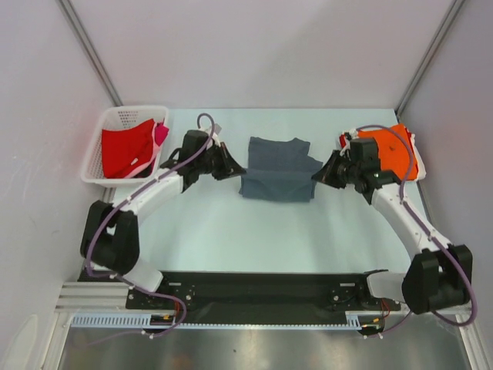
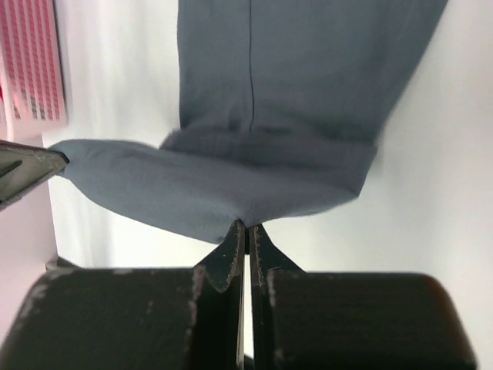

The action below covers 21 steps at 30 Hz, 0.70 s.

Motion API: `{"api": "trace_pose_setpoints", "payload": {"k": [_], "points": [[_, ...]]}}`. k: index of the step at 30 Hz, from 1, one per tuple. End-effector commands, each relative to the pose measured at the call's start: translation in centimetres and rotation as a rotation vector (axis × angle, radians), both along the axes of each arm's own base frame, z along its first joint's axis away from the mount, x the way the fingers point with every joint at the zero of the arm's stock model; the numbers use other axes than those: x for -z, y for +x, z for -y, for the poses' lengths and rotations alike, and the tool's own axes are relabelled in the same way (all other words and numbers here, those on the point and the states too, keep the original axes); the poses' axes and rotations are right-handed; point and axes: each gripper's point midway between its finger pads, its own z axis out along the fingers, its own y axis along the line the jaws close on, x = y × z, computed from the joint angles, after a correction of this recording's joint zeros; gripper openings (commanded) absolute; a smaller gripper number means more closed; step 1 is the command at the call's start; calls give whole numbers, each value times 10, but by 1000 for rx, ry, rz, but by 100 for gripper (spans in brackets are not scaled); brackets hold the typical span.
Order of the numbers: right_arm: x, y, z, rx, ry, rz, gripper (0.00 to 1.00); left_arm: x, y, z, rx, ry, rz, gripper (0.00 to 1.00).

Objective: Fold and stack the t-shirts
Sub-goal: Fold the tshirt

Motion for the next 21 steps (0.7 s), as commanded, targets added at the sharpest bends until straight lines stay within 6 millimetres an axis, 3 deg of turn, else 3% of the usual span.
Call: {"api": "trace_pose_setpoints", "payload": {"k": [1, 4, 7, 8, 9, 10, 11, 12, 13, 14, 15, 16, 17, 18, 19, 21], "points": [[-31, 43, 7, 50, 7, 92, 0, -22, 41, 2, -12, -8, 57, 0], [-31, 81, 14, 82, 4, 85, 0, -21, 71, 6, -32, -20, 47, 0], [-27, 105, 17, 92, 11, 69, 0, -17, 104, 8, -51, -29, 37, 0], [-39, 117, 17, 94, 30, 89, 0, -15, 112, 9, -56, -35, 28, 0], [-20, 126, 13, 71, 50, 39, 0, -13, 120, 10, -59, -37, 22, 0], [-21, 135, 18, 81, 56, 38, 0, -27, 135, 10, -67, -53, 53, 0], [-18, 143, 17, 84, 61, 31, 0, -7, 144, 13, -67, -50, 9, 0], [-12, 157, 18, 87, 60, 22, 0, -4, 151, 15, -64, -56, 1, 1], [-10, 166, 19, 91, 57, 28, 0, -14, 167, 18, -68, -71, 26, 1], [-3, 174, 20, 96, 54, 18, 0, 8, 176, 20, -67, -71, -17, 2], [0, 182, 21, 101, 52, 14, 1, 14, 184, 20, -72, -74, -28, 5], [12, 196, 22, 103, 47, -2, 3, 6, 198, 20, -81, -87, 1, 13], [17, 204, 26, 115, 44, -5, 22, 11, 205, 20, -92, -99, -10, 23], [23, 212, 30, 140, 34, -13, 49, 31, 213, 23, -83, -108, -25, 67], [36, 223, 29, 131, 34, -6, 99, 23, 223, 25, -79, -119, 3, 82], [48, 231, 32, 131, 38, -15, 100, 39, 234, 22, -99, -101, 2, 100]]}}
